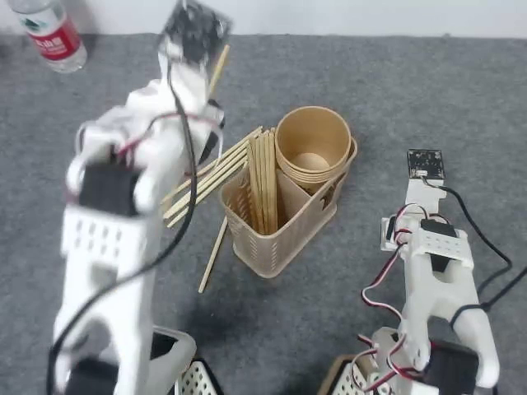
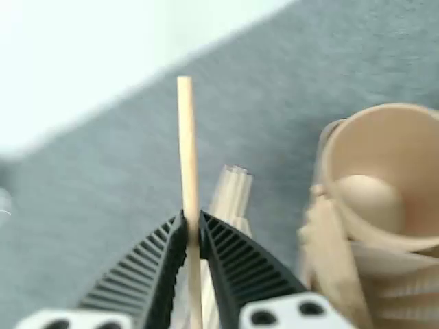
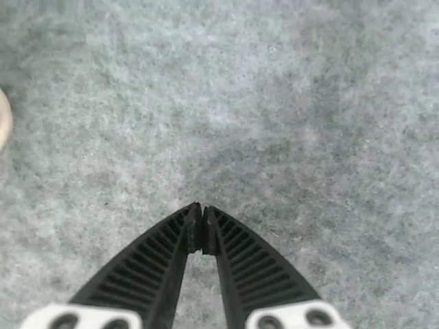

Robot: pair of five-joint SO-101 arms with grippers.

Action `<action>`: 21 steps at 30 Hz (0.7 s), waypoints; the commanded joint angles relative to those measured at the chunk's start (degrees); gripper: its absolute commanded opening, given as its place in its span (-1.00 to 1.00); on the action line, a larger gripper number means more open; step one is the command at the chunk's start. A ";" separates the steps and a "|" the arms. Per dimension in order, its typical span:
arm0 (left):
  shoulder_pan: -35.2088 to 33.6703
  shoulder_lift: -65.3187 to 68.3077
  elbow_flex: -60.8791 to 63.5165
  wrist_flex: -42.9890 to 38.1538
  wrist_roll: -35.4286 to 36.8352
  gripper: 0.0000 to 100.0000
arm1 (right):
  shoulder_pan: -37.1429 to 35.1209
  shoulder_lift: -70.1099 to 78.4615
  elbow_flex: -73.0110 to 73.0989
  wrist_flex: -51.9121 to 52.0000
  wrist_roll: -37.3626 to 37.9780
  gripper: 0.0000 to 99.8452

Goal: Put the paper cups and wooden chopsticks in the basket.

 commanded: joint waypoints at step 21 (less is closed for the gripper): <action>14.42 -47.91 52.88 -46.86 27.25 -0.98 | -0.40 -1.80 -0.09 -0.75 0.70 -0.98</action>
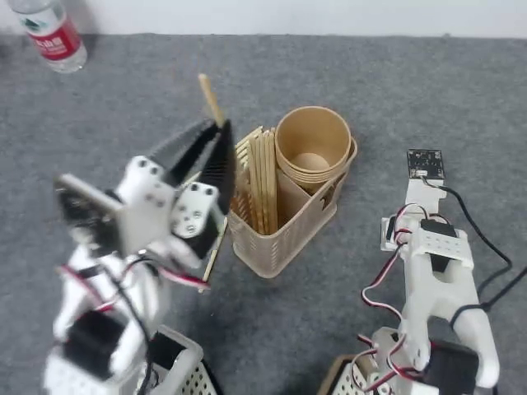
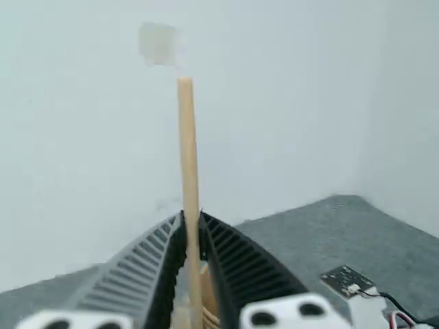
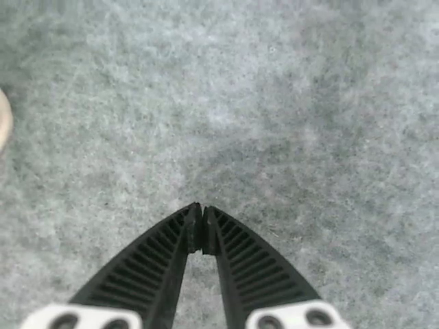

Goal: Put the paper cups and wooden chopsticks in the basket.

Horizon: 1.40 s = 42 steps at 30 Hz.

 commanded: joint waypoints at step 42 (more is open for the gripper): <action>-20.40 7.12 25.89 9.85 -23.38 -0.68 | -0.22 -1.80 -0.09 -0.57 0.70 -0.98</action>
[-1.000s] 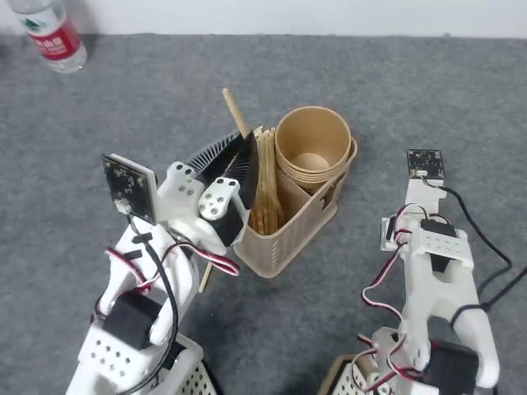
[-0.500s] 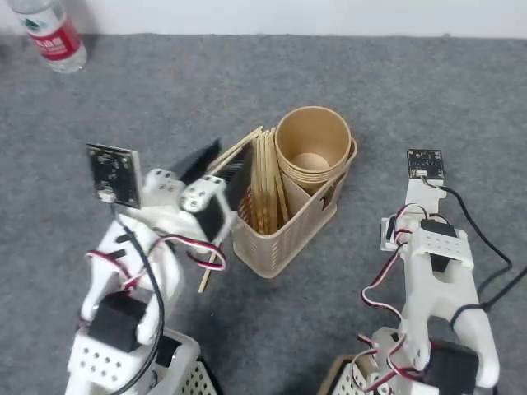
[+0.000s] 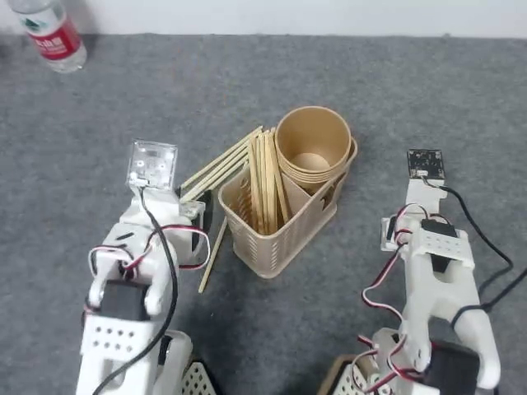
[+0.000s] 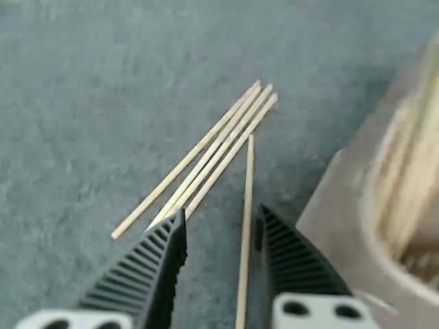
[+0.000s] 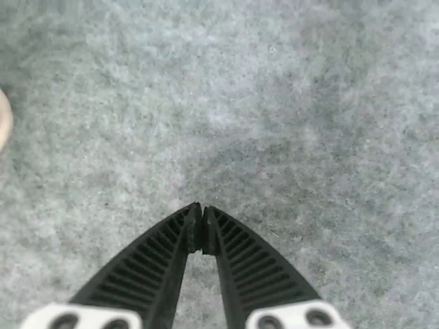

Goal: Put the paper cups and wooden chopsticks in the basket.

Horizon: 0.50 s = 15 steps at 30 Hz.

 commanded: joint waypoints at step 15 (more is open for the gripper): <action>4.31 18.81 4.00 3.08 -0.70 -0.69 | -0.31 -1.80 -0.09 -0.75 0.70 -0.98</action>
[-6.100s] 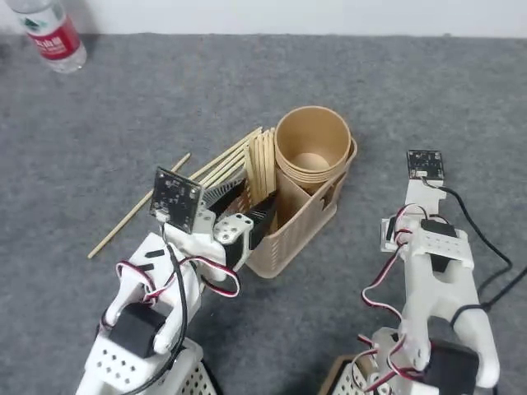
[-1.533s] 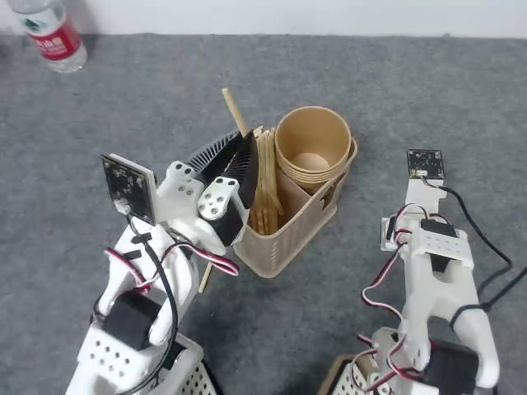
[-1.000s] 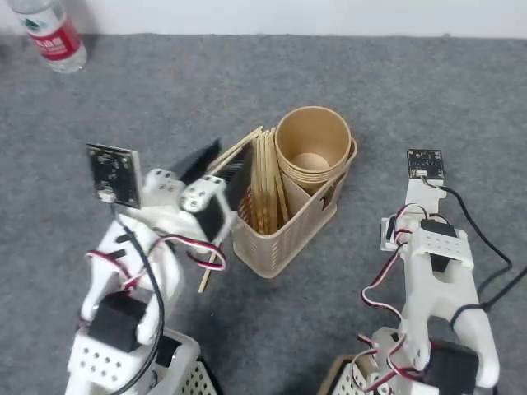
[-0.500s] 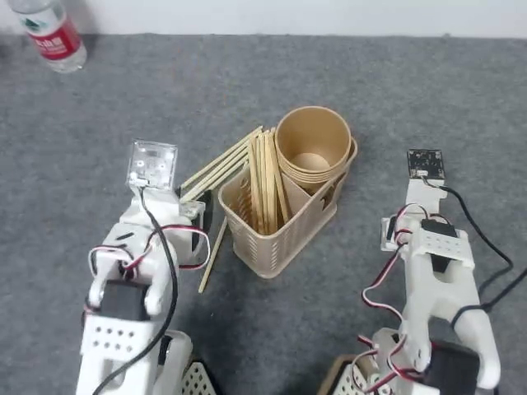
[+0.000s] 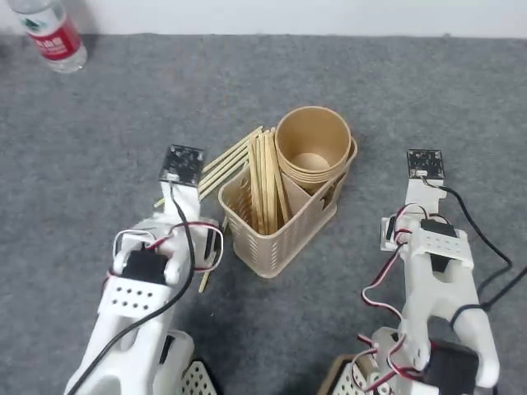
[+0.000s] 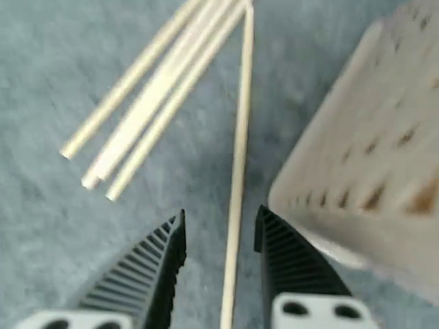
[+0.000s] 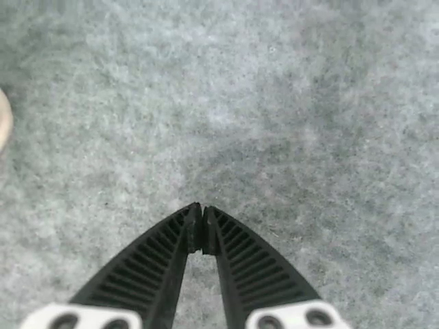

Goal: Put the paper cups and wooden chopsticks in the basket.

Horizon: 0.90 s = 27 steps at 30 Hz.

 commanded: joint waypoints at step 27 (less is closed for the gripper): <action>0.97 1.93 8.92 1.85 -0.62 -0.73 | -0.40 -1.80 -0.09 -0.57 0.70 -0.98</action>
